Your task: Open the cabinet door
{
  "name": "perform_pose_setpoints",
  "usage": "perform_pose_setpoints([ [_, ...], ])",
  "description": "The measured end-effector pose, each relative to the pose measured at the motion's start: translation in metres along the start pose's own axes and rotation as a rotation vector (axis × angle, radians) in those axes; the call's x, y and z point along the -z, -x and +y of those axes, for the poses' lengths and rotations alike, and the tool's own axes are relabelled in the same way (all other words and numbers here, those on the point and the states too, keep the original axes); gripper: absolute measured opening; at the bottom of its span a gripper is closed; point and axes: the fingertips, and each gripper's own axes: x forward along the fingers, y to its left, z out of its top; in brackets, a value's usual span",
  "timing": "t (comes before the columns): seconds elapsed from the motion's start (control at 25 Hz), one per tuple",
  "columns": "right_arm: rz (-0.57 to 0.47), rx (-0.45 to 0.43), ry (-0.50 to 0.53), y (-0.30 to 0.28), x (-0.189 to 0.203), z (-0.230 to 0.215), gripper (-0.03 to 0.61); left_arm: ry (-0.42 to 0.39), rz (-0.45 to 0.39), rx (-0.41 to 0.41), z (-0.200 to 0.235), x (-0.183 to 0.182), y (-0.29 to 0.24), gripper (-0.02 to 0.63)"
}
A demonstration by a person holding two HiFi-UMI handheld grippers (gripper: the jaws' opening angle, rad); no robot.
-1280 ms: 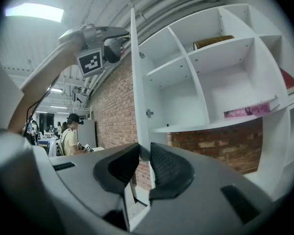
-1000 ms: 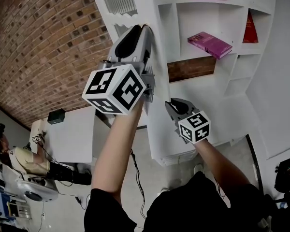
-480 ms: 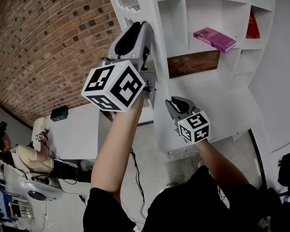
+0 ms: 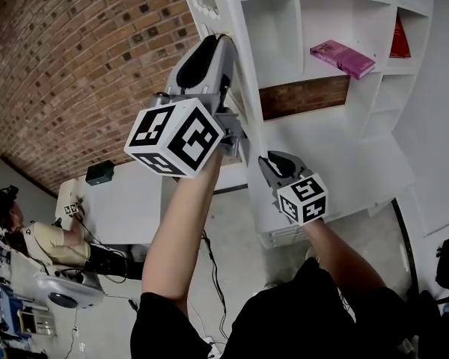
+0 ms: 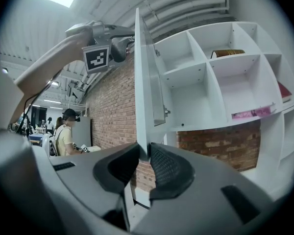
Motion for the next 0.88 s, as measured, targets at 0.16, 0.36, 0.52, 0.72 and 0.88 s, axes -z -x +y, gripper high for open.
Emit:
perform_pose_setpoints([
  [0.16, 0.003, -0.005, 0.013, -0.002, 0.001, 0.008, 0.072, -0.011, -0.010, -0.010, 0.003, -0.002, 0.006, 0.092],
  [0.36, 0.003, -0.045, 0.014, -0.011, 0.003, 0.021, 0.080, -0.017, -0.004, -0.012, 0.013, -0.005, 0.016, 0.095],
  [0.52, 0.015, -0.073, 0.022, -0.019, 0.002, 0.035, 0.084, -0.017, -0.009, -0.025, 0.023, -0.011, 0.025, 0.097],
  [0.72, 0.013, -0.098, 0.025, -0.029, 0.003, 0.051, 0.089, -0.026, -0.019, -0.053, 0.036, -0.017, 0.038, 0.095],
  [0.88, 0.012, -0.115, 0.033, -0.039, 0.005, 0.067, 0.092, -0.021, -0.029, -0.081, 0.049, -0.021, 0.050, 0.089],
])
